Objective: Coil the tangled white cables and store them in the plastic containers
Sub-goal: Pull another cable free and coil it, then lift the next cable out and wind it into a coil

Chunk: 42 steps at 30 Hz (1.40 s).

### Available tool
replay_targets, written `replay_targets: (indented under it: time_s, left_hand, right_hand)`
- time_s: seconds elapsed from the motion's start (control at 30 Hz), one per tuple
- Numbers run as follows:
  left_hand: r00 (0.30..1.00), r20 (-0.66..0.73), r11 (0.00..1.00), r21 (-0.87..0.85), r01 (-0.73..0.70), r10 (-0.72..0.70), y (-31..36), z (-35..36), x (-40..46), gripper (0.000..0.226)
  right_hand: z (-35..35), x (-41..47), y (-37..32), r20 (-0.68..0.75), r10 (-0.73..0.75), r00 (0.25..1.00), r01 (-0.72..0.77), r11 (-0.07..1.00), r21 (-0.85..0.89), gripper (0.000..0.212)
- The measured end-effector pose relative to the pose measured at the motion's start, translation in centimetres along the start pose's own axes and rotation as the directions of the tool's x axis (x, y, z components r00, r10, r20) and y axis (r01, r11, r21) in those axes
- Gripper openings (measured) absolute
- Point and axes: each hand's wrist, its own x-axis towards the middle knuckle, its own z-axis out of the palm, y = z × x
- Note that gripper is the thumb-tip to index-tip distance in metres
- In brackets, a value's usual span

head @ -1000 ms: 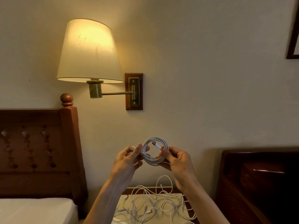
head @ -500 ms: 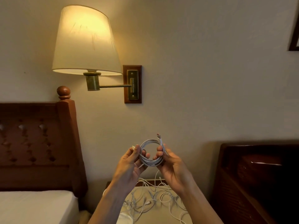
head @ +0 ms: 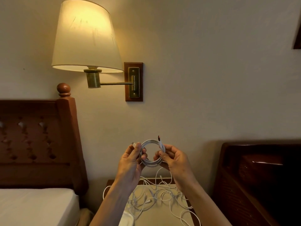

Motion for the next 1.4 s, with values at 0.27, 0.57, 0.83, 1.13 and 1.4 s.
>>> replay_targets:
  time_s: [0.27, 0.57, 0.83, 1.13, 1.4]
  left_hand:
    - [0.992, -0.042, 0.933, 0.346, -0.098, 0.119, -2.7, -1.9, -0.9, 0.032]
    - [0.969, -0.235, 0.716, 0.689, 0.111, 0.076, -10.2, -9.9, -8.5, 0.029]
    - [0.892, 0.323, -0.003, 0.941, -0.339, 0.316, -18.5, -16.8, -17.7, 0.002]
    - [0.783, 0.593, -0.204, 0.756, -0.622, -0.188, -21.1, -17.7, -18.6, 0.023]
    - [0.815, 0.518, -0.259, 0.776, -0.575, -0.259, -20.4, -18.0, -17.3, 0.024]
  right_hand:
    - [-1.3, -0.8, 2.3, -0.101, -0.109, 0.989, 0.078, 0.958, -0.275, 0.023]
    - [-6.1, -5.1, 11.4, 0.058, 0.114, 0.992, -0.055, 0.788, -0.614, 0.015]
    - [-8.6, -9.2, 19.1, 0.187, 0.471, 0.862, -0.086, 0.500, -0.862, 0.026]
    - [-7.6, -9.9, 21.7, 0.206, 0.529, 0.824, 0.085, 0.245, -0.966, 0.023]
    - [-7.4, -9.8, 23.2, 0.292, 0.442, 0.848, 0.316, 0.021, -0.949, 0.023]
